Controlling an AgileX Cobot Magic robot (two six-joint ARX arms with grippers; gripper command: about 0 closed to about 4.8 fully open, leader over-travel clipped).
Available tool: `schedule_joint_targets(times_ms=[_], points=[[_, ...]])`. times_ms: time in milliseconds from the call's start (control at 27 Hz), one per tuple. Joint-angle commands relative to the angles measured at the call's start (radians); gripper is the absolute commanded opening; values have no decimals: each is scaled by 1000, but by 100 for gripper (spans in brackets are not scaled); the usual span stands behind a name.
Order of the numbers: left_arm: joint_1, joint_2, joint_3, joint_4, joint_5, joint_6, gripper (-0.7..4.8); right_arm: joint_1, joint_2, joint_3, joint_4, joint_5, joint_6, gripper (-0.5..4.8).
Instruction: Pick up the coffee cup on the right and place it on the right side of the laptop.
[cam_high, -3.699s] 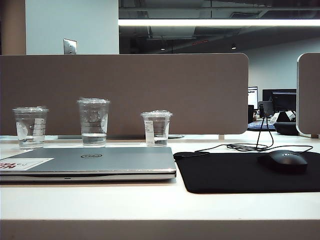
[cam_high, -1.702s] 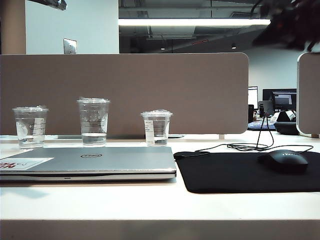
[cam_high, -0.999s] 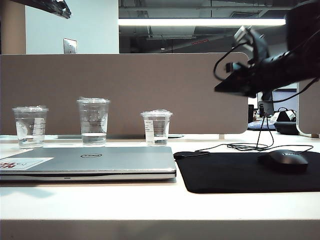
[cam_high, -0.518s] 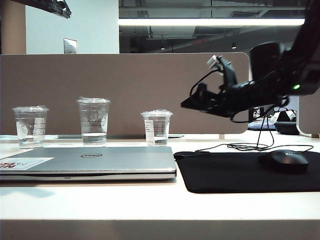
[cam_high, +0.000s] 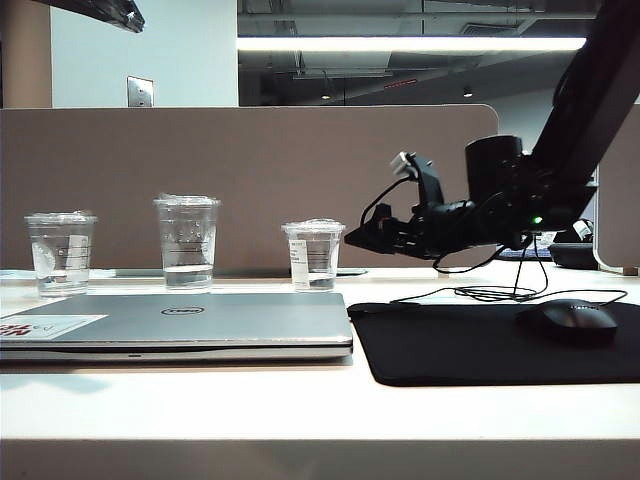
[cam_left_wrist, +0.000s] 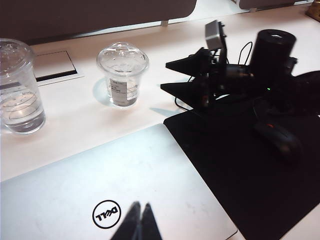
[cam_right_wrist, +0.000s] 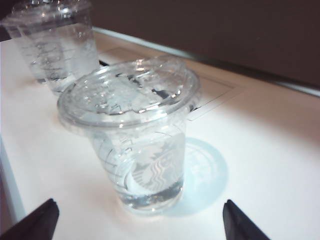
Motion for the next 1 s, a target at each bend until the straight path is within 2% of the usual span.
schedule_joint_targets(times_ms=[37,222,333,555,777,999], points=[[1,-2,7,24,4,0,-6,3,35,89,-55,-44,-5,479],[1,3,7,29,4,0,-6,6,119,247,-127,-101,-5,479],[1,7,7,35,4,0,-6,8,148,300,-151,-100,-17,479],[1,16,7,34,5,0,-6,16,182,343,-155,-101,-27,479],[1,19,7,35,5,-1,-6,40,194,346,-158,-84,-89,479],[1,19,7,35,5,-1,-6,52,243,413,-169,-55,-82,479]])
